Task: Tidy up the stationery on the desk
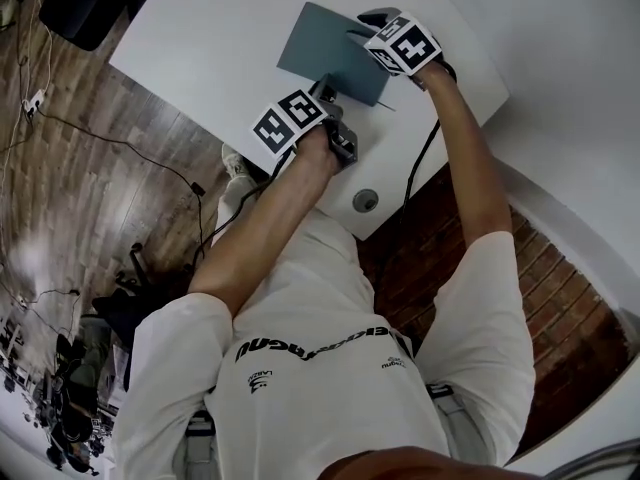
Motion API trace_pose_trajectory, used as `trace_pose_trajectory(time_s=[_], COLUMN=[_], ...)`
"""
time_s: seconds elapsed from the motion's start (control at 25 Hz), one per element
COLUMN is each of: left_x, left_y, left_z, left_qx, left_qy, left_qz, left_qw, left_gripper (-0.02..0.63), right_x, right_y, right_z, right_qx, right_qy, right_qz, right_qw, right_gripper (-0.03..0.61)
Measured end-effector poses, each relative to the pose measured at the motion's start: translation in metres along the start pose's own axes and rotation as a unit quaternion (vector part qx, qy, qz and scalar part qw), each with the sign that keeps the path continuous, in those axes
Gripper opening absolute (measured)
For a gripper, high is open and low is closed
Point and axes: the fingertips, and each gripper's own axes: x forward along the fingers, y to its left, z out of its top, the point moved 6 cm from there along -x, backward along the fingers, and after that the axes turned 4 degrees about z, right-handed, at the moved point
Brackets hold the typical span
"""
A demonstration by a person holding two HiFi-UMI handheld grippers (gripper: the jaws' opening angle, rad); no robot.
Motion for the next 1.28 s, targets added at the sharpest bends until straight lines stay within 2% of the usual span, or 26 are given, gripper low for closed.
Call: trace_pose_trajectory(time_s=[0.36,0.64,0.96,1.28], left_x=[0.002,0.002,0.002,-0.004], left_y=[0.003,0.002,0.003,0.008], left_z=[-0.001,0.0,0.0,0.01], left_qx=[-0.022,-0.021,-0.01,0.021], left_qy=[-0.002,-0.003,0.003,0.003], left_qz=[0.0,0.003,0.013,0.018], left_qw=[0.9997,0.9998,0.9999,0.9996], left_gripper=[0.109,0.109,0.109,0.109], right_x=[0.003,0.003,0.002,-0.002], right_y=[-0.002,-0.002,0.001,0.008], right_z=[-0.002,-0.005,-0.007,-0.017], right_qx=[0.047,0.071,0.082,0.145], right_qy=[-0.003,-0.005,0.002,-0.004], right_qz=[0.03,0.031,0.014,-0.002], right_qw=[0.998,0.997,0.997,0.989], right_gripper=[0.137,0.136,0.133,0.132])
